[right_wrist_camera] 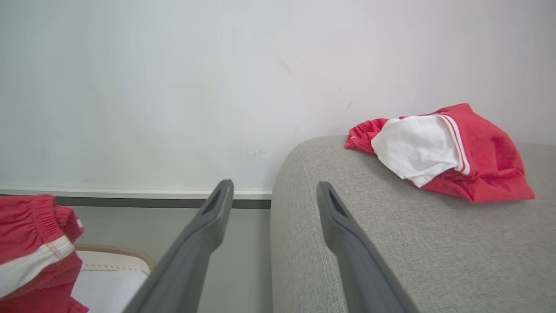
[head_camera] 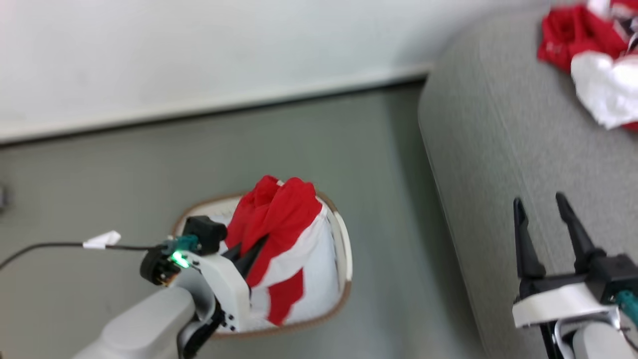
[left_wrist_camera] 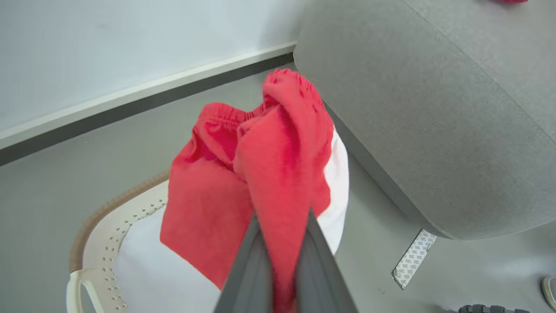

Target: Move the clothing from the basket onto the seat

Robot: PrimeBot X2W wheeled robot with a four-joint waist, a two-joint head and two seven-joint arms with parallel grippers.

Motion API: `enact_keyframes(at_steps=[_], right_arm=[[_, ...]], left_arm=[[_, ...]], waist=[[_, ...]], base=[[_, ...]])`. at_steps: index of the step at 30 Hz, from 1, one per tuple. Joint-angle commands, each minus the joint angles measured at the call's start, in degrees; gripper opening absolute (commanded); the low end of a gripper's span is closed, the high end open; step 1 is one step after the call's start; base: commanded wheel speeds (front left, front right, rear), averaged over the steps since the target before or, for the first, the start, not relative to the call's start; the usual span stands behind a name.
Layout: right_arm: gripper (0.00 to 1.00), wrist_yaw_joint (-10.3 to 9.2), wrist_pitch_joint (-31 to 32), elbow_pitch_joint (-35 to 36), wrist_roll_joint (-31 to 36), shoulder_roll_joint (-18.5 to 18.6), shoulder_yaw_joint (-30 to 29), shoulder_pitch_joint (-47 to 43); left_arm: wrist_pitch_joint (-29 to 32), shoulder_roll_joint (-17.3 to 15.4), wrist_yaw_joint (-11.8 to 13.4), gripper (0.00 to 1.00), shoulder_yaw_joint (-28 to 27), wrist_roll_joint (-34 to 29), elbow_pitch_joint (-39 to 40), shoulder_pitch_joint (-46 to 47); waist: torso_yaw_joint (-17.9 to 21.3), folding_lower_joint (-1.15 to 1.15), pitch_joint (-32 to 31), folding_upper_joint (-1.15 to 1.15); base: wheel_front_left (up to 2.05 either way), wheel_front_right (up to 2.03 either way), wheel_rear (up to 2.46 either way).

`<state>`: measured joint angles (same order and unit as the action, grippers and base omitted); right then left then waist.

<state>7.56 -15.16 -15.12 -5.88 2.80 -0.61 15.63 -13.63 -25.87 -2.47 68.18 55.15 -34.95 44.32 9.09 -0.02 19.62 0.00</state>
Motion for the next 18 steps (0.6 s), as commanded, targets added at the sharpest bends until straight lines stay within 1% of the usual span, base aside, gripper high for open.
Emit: enact_keyframes(at_steps=[1,8,12,16,18], right_arm=[[1.00,-0.15,0.0,-0.5,0.7,0.2,-0.3,-1.4],[1.00,-0.15,0.0,-2.4,2.0,0.2,-1.4,-6.3],[1.00,-0.15,0.0,-3.1,2.1,0.2,-1.5,-9.3],[1.00,-0.15,0.0,-3.5,1.7,0.2,-1.2,-11.2],[1.00,-0.15,0.0,-3.6,1.4,0.2,-0.9,-11.8]], left_arm=[[-0.6,-0.1,0.5,0.00,-0.3,0.3,0.9,-1.3],[-1.5,-0.6,5.8,0.00,-5.6,-1.0,9.7,-6.6],[-1.5,-1.0,9.2,0.00,-11.2,-3.5,15.0,-11.7],[-1.5,-1.6,11.4,0.00,-16.3,-6.1,18.6,-16.7],[-1.5,-1.9,11.8,0.00,-18.4,-7.2,19.8,-19.1]], waist=[[-3.9,0.02,-7.0,0.00],[-6.9,0.02,-15.4,0.00],[-8.3,0.02,-19.7,0.00],[-9.1,0.02,-22.2,0.00],[-9.3,0.02,-23.0,0.00]], base=[[0.00,0.00,0.00],[0.00,0.00,0.00],[0.00,0.00,0.00],[0.00,0.00,0.00],[0.00,0.00,0.00]])
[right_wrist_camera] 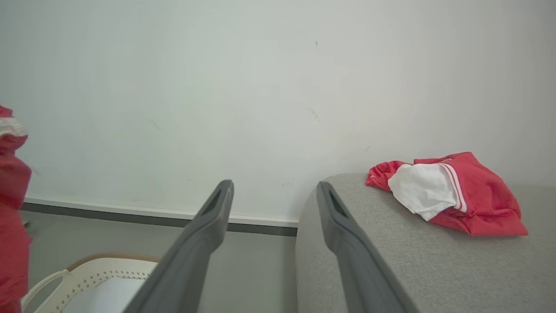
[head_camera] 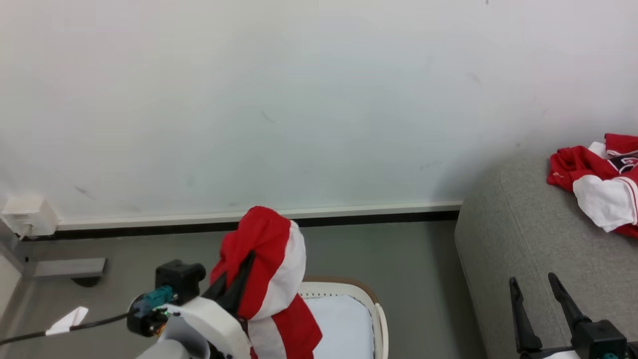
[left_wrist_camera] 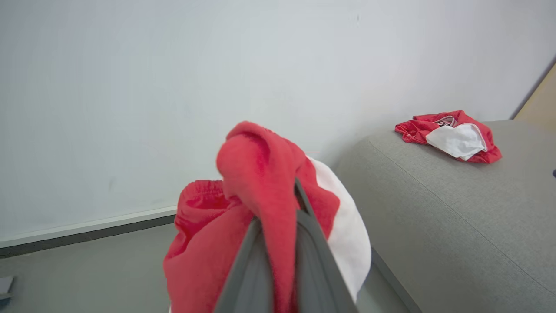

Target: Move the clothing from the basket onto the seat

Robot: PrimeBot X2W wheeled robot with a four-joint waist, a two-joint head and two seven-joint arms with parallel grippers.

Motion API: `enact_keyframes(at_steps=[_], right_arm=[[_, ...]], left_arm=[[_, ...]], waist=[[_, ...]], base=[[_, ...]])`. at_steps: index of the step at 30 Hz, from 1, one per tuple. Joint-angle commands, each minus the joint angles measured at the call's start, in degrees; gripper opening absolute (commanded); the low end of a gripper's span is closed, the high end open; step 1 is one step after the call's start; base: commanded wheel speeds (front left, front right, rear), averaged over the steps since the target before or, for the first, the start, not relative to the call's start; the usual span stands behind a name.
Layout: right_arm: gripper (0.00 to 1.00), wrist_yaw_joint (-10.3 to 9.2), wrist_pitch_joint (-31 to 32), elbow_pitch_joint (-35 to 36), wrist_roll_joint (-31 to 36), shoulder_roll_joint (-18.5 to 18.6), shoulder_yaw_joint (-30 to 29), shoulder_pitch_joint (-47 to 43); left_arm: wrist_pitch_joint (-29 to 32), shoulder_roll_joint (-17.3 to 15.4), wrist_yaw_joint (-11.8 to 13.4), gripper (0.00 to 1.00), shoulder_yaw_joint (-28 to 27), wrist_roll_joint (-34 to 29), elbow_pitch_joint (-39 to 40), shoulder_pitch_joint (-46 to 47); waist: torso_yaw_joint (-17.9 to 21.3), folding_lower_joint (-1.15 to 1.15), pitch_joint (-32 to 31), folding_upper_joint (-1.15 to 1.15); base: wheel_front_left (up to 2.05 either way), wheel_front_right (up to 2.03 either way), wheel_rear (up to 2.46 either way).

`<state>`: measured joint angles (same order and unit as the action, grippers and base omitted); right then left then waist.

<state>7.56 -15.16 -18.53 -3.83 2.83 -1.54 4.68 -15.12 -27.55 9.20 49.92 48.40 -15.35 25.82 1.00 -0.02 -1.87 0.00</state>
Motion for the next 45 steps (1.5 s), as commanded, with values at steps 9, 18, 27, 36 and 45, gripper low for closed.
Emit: enact_keyframes(at_steps=[9,18,27,36,45], right_arm=[[1.00,-0.15,0.0,-0.8,-1.3,0.1,3.1,-3.1],[1.00,-0.15,0.0,-0.7,-1.2,0.1,6.5,-2.8],[1.00,-0.15,0.0,-1.8,-7.9,0.2,19.9,0.9],[1.00,-0.15,2.3,-0.9,-28.6,4.1,38.6,9.4],[1.00,-0.15,3.0,0.8,-42.3,6.8,49.9,15.4]], left_arm=[[0.0,0.0,-1.6,0.00,-6.9,-5.9,3.9,-7.8],[0.0,0.5,-3.5,0.00,-10.1,-8.6,5.9,-9.6],[0.0,1.3,-6.2,0.00,-9.9,-6.9,8.1,-8.6],[0.3,3.2,-9.5,0.00,-8.0,-5.9,9.8,-6.7],[0.8,4.5,-11.0,0.00,-6.1,-6.4,9.2,-5.7]], waist=[[-1.9,0.02,-3.7,0.00],[-2.1,0.02,-3.3,0.00],[-1.7,0.02,-2.8,0.00],[-1.4,0.02,-2.7,0.00],[-1.0,0.02,-3.1,0.00]], base=[[0.00,0.00,0.00],[0.00,0.00,0.00],[0.00,0.00,0.00],[0.00,0.00,0.00],[0.00,0.00,0.00]])
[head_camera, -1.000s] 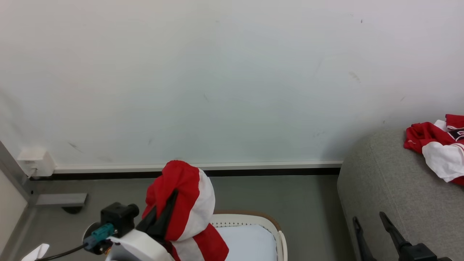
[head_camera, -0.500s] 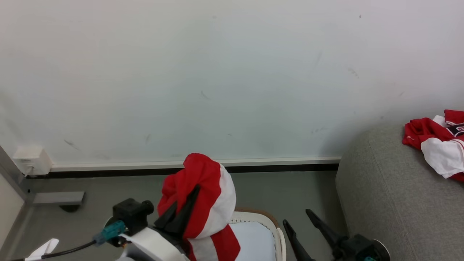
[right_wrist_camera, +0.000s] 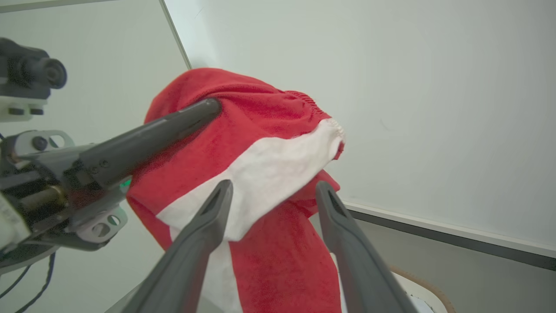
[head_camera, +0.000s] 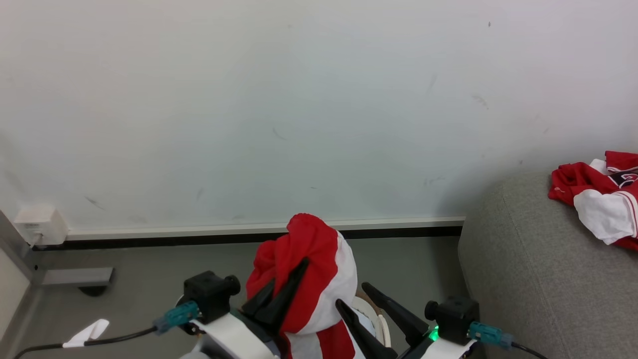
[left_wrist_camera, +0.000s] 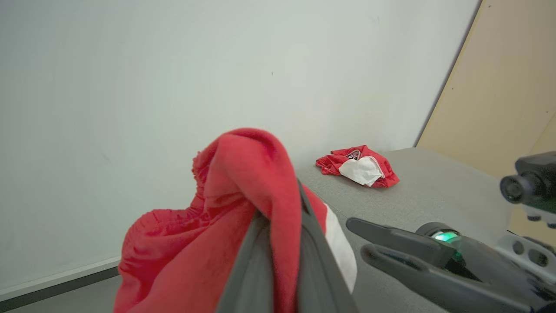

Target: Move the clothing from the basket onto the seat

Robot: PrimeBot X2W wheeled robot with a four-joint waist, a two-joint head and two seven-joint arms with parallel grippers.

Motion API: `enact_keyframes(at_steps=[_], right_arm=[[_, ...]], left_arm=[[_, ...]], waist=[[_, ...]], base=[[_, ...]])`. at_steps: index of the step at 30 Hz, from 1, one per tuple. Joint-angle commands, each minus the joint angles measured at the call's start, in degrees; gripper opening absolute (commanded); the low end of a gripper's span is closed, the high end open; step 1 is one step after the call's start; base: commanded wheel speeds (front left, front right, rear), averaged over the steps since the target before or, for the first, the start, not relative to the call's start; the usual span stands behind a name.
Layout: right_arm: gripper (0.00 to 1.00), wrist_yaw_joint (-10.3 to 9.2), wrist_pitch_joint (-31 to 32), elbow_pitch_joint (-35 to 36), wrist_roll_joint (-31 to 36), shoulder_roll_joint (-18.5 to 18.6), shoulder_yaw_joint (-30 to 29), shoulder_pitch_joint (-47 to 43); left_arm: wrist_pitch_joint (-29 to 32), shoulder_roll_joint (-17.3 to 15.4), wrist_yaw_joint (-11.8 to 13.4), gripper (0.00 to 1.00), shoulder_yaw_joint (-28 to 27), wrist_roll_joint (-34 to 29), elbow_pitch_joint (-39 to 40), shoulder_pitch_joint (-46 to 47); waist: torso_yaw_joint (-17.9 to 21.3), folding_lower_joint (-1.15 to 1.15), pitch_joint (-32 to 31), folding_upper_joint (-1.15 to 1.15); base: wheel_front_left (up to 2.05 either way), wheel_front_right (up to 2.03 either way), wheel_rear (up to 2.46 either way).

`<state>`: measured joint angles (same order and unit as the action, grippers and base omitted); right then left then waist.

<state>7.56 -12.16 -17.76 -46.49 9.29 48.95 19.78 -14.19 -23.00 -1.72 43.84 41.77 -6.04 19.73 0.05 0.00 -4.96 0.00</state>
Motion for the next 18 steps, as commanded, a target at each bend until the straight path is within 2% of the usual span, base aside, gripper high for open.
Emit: enact_keyframes(at_steps=[1,12,18], right_arm=[[1.00,-0.15,-0.2,-0.1,-0.8,0.5,0.6,0.9],[1.00,-0.15,-1.6,-2.8,-12.3,-0.1,8.9,6.4],[1.00,-0.15,-2.6,-4.1,-11.4,0.9,12.8,9.9]], left_arm=[[0.0,0.1,-0.1,0.00,0.2,0.2,-0.1,0.5],[1.4,1.9,-1.9,0.00,2.7,0.6,1.8,1.9],[2.5,2.1,-2.9,0.00,4.2,1.4,2.2,1.4]], waist=[[0.1,0.00,0.0,0.00],[-0.1,0.00,0.3,0.00],[0.0,0.00,0.6,0.00]], base=[[0.00,0.00,0.00],[0.00,0.00,0.00],[0.00,0.00,0.00]])
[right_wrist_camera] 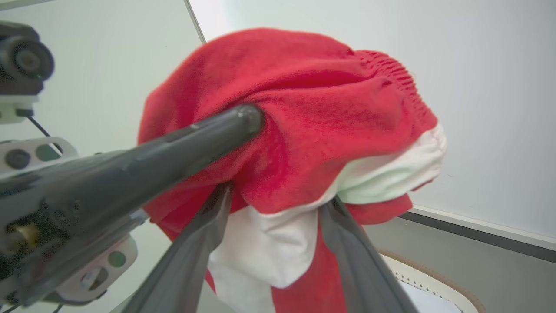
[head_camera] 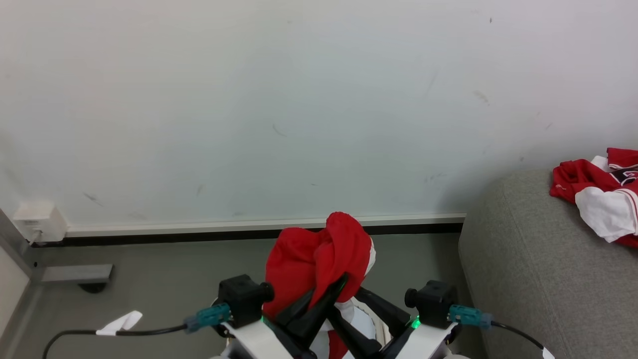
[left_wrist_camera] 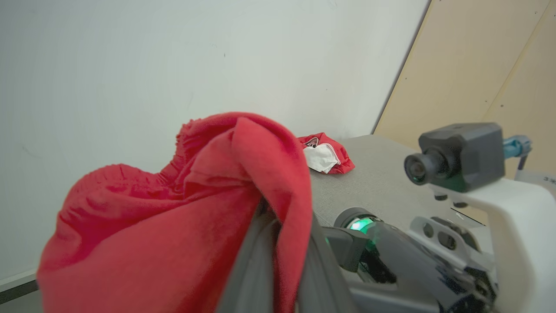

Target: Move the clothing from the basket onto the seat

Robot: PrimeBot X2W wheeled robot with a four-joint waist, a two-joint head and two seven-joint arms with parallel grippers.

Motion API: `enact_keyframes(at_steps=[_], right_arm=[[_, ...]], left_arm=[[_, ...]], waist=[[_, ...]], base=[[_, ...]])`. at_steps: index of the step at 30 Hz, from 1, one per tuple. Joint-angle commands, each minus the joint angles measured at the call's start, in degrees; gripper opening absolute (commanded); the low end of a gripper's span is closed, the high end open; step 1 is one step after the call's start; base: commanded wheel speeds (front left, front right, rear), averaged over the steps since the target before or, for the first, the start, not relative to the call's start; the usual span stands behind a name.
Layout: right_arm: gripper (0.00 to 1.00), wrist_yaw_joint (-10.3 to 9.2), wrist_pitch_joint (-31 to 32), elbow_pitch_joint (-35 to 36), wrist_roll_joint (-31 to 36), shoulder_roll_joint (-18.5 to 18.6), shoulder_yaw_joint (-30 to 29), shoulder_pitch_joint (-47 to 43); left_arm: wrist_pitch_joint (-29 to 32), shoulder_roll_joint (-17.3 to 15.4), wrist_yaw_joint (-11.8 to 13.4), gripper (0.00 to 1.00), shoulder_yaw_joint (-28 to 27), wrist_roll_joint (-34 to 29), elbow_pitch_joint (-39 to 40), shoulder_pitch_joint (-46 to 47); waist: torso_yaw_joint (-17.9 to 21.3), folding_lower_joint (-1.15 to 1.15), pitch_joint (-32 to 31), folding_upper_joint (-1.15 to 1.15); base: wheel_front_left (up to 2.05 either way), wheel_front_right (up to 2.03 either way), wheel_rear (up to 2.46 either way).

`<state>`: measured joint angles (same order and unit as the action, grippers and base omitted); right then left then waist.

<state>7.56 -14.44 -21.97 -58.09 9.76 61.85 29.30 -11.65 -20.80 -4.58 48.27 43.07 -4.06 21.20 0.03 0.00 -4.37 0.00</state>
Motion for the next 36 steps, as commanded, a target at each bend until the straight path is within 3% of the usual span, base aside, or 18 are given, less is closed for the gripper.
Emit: enact_keyframes(at_steps=[1,2,3,4,10,13,14,15,16,25,36], right_arm=[[1.00,-0.15,-0.3,-0.4,0.4,0.3,0.3,0.8],[0.58,-0.15,-0.4,-0.7,0.5,0.1,0.5,1.2],[0.25,-0.15,-0.5,-1.1,0.7,0.0,0.6,1.6],[0.00,-0.15,-0.7,-1.4,0.9,-0.1,0.6,1.8],[0.00,-0.15,-0.8,-1.7,1.4,0.1,0.7,2.7],[0.00,-0.15,-0.8,-1.3,2.1,0.5,-1.0,1.9],[0.00,-0.15,-0.8,-1.3,2.4,0.7,-1.7,1.6],[0.00,-0.15,-0.8,-1.2,2.6,0.9,-2.4,1.3],[0.00,-0.15,-0.8,-1.2,3.2,1.1,-3.3,1.2],[0.00,-0.15,-0.8,-0.8,7.5,4.4,-10.7,-1.5],[0.00,-0.15,-0.8,1.8,10.7,9.7,-17.4,-4.2]], left_arm=[[0.1,0.0,-0.2,0.00,-0.1,0.3,0.2,-0.1],[0.3,0.0,-0.3,0.00,0.2,0.3,0.2,-0.2],[0.4,0.1,-0.4,0.00,0.3,0.5,0.1,-0.2],[0.4,0.1,-0.4,0.00,0.5,0.5,0.0,-0.2],[0.7,0.0,0.1,0.00,1.2,-0.5,-0.9,0.1],[0.7,-0.4,0.5,0.44,1.4,-1.2,-1.4,0.3],[0.6,-0.5,0.6,0.50,1.4,-1.3,-1.6,0.3],[0.5,-0.6,0.9,0.90,1.4,-1.7,-1.8,0.4],[0.4,-0.7,1.1,1.00,1.4,-1.9,-2.0,0.4],[-0.7,-0.6,2.5,1.00,1.1,-2.8,-3.8,0.5],[-2.3,0.5,2.6,1.00,0.6,-3.8,-5.9,0.4]], waist=[[0.0,0.00,0.0,0.00],[0.0,0.00,0.0,0.00],[0.1,0.00,0.0,0.00],[0.1,0.00,0.0,0.00],[0.2,0.00,0.2,0.00],[0.5,0.00,0.5,0.00],[0.6,0.00,0.6,0.00],[0.8,0.00,0.7,0.00],[1.0,0.00,0.8,0.00],[4.2,0.00,1.8,0.00],[12.3,0.00,3.1,0.00]], base=[[0.00,0.00,0.00],[0.00,0.00,0.00],[0.00,0.00,0.00],[0.00,0.00,0.00],[0.00,0.00,0.00],[0.00,0.00,0.00],[0.00,0.00,0.00],[0.00,0.00,0.00],[0.00,0.00,0.00],[0.00,0.00,0.00],[0.00,0.00,0.00]])
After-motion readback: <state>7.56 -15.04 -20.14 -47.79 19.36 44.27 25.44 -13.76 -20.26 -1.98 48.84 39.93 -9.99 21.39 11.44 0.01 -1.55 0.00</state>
